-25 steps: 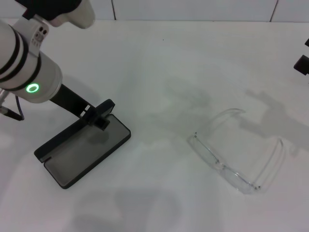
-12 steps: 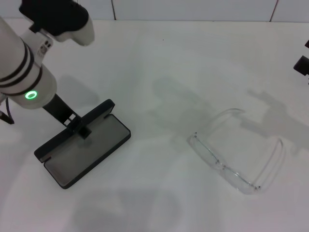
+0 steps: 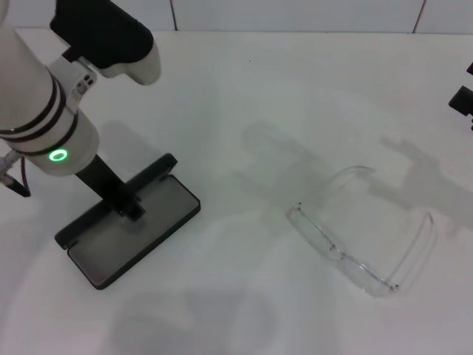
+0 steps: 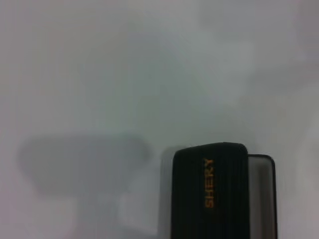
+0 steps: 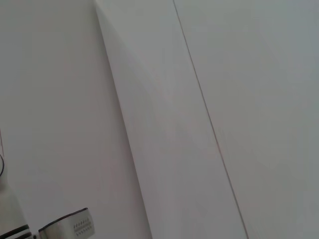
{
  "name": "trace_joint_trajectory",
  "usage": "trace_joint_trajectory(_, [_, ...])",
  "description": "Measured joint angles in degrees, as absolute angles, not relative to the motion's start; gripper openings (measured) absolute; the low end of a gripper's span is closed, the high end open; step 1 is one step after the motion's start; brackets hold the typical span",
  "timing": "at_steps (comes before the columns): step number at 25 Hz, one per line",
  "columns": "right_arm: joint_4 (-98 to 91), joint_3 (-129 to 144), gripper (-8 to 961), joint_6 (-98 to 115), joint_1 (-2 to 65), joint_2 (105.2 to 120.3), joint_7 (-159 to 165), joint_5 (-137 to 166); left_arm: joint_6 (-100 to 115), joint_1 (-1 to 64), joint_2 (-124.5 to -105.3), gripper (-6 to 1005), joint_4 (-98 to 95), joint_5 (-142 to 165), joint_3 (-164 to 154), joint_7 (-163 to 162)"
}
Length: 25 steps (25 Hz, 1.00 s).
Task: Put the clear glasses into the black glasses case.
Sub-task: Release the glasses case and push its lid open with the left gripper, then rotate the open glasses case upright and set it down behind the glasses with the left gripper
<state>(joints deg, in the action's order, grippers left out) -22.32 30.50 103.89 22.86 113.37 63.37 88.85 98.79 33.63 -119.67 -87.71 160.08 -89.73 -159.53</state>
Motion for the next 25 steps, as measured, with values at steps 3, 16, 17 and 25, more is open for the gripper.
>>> trace_joint_trajectory(3, [-22.32,30.5,833,103.87,22.62,113.37,63.37,88.85,98.9,33.76,-119.58,569,-87.29,157.7,-89.23,-159.07])
trace_joint_trajectory(16, [-22.23,30.1,827,103.81,21.71,113.65,63.37,88.85,99.23,33.76,-119.66,298,-87.85,156.88,-89.53,-157.48])
trace_joint_trajectory(17, [-22.24,30.05,826,103.86,21.61,113.65,63.37,88.82,99.23,33.75,-119.67,297,-87.89,156.9,-89.52,-157.49])
trace_joint_trajectory(25, [-22.23,29.81,822,104.16,20.83,113.64,63.37,88.12,99.24,33.29,-119.7,296,-92.16,157.02,-89.83,-157.37])
